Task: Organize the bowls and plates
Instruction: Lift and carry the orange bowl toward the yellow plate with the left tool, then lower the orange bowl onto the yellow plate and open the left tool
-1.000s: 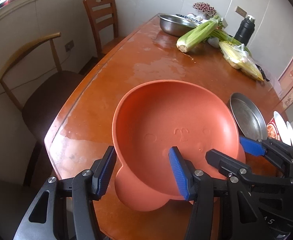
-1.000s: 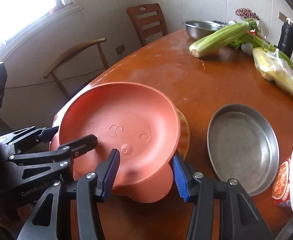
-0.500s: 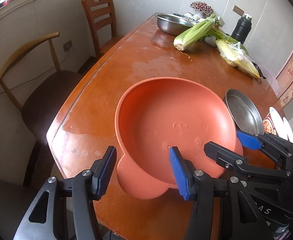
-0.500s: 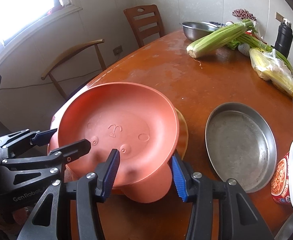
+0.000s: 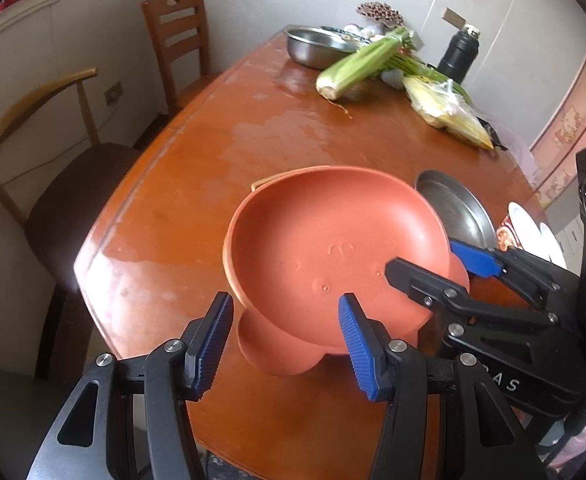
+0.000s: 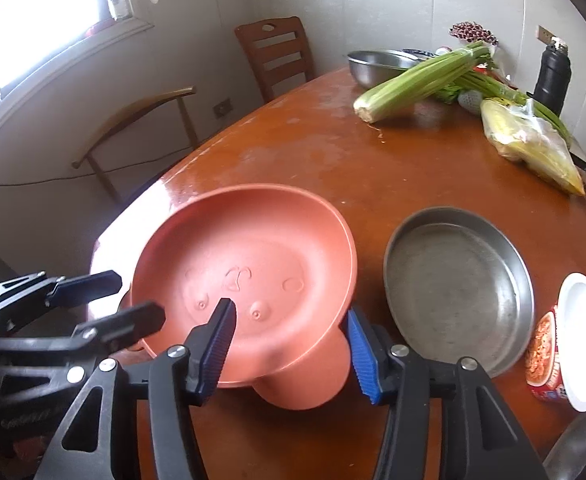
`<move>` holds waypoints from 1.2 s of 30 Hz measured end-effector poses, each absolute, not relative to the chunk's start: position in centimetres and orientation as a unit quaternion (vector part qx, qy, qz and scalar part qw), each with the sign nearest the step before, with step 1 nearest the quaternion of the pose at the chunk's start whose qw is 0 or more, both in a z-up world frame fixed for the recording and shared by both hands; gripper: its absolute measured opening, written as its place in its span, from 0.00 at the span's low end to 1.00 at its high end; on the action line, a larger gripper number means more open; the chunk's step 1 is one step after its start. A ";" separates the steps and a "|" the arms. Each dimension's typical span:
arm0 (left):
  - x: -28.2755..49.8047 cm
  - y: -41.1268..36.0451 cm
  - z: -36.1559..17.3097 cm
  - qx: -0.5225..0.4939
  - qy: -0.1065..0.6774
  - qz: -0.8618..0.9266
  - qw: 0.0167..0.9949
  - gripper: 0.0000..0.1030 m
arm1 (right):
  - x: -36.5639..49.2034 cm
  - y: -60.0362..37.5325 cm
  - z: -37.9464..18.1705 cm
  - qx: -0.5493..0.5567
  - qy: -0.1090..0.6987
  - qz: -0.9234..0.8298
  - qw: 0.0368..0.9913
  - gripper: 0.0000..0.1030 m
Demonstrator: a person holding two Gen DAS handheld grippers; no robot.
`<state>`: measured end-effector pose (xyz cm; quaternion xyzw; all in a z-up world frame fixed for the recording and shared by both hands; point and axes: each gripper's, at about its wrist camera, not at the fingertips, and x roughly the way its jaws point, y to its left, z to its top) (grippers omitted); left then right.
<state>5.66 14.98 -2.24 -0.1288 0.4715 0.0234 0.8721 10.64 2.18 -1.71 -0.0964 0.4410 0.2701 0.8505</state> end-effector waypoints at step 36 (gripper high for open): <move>3.9 13.9 1.3 -0.106 0.438 0.056 0.891 0.55 | 8.5 -1.5 0.8 -0.043 0.415 0.275 0.866 0.60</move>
